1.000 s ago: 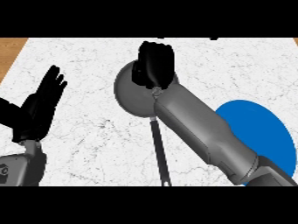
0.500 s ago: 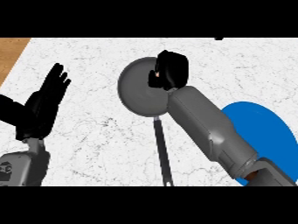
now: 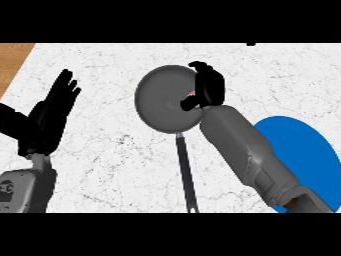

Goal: Pick the cupcake from the plate and place it in the pan

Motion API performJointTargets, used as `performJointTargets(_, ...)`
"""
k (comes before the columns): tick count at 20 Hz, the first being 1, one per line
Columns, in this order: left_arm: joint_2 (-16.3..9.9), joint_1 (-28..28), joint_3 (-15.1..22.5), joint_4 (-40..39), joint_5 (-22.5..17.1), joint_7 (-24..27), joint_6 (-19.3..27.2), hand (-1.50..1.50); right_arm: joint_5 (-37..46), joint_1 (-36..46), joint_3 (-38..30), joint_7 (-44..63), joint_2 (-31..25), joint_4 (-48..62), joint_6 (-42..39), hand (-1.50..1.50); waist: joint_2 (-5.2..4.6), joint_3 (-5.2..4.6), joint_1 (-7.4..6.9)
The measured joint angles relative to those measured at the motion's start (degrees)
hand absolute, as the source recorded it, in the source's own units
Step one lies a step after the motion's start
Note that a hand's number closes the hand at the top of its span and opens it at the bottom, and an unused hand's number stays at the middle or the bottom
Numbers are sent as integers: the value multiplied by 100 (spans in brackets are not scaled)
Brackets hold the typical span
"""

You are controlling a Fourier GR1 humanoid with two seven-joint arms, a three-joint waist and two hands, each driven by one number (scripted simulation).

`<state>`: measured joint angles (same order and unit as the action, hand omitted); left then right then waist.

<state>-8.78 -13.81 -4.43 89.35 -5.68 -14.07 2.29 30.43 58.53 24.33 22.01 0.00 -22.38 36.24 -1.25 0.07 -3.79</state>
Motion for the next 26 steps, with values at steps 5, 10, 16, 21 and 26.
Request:
performJointTargets(5, 15, 158, -2, 117, 19, -33, 36, 0, -634, -249, -581, -967, -5, -362, 466, -150, 34, 3, 103)
performJointTargets(10, 2, 317, -99, 141, 24, 24, 87, 0, -1483, -794, -1290, -1918, -103, -1104, 392, -150, 87, 3, 278)
performJointTargets(16, -37, 542, -168, 342, 17, -44, 115, 0, -2341, -2075, -1662, -2915, -451, -2529, -548, -150, 154, -1, 456)
performJointTargets(21, -16, 612, -165, 329, 56, 36, 109, 0, -2832, -3279, -1716, -3426, -793, -3675, -1423, -150, 155, -5, 472)
performJointTargets(26, 18, 526, -139, 372, 97, -76, 131, 0, -2783, -4280, -1587, -3245, -991, -4958, -1693, -150, 144, -8, 432)
